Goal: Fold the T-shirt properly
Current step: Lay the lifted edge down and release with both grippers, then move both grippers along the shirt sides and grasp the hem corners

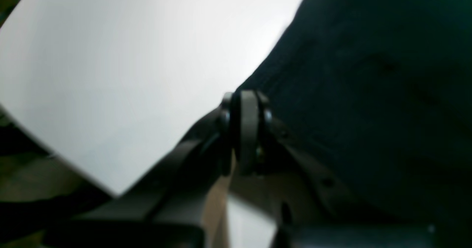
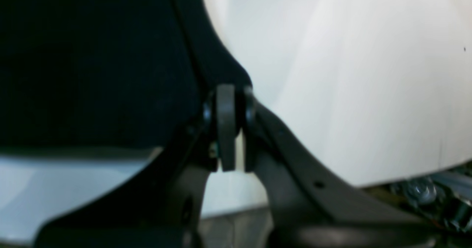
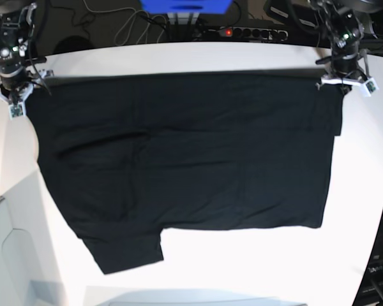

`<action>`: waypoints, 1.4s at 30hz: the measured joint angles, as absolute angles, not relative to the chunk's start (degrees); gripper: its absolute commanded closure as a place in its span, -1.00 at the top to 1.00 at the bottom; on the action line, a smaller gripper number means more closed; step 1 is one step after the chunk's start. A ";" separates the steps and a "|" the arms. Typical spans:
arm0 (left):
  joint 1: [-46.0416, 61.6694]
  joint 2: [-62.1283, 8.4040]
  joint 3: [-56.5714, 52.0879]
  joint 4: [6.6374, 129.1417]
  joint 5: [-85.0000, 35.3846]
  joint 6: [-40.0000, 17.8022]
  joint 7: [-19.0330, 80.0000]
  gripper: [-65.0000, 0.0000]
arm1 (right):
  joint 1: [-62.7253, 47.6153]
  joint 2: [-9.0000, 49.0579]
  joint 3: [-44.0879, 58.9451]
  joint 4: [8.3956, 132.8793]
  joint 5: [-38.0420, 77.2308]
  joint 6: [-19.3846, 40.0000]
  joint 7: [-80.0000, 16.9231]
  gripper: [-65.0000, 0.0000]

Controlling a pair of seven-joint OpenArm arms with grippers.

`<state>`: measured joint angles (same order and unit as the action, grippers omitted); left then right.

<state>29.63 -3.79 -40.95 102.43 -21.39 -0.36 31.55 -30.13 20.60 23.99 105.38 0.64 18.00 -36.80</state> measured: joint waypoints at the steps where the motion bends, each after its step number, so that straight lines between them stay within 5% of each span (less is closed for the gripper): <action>1: 29.89 -3.77 -40.95 102.43 -21.28 -0.36 31.55 -0.99 | -30.55 20.62 24.01 105.38 0.62 18.00 -36.88 -1.00; 24: 33.76 -3.95 -41.06 102.24 -21.08 -0.38 31.68 -0.95 | -34.17 18.57 24.27 105.38 0.40 17.98 -36.88 -1.00; 34: 33.82 -3.97 -41.17 104.22 -20.93 -0.32 36.40 -0.02 | -32.95 18.24 26.50 106.50 0.43 18.00 -37.10 0.10; 42: 28.05 -4.05 -44.58 108.81 -20.71 -0.27 39.55 0.30 | -20.69 18.35 27.83 107.13 0.23 17.87 -37.76 0.18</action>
<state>28.05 -4.05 -44.58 108.81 -20.71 -0.27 39.55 -20.69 18.35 27.83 107.13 0.23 17.87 -37.76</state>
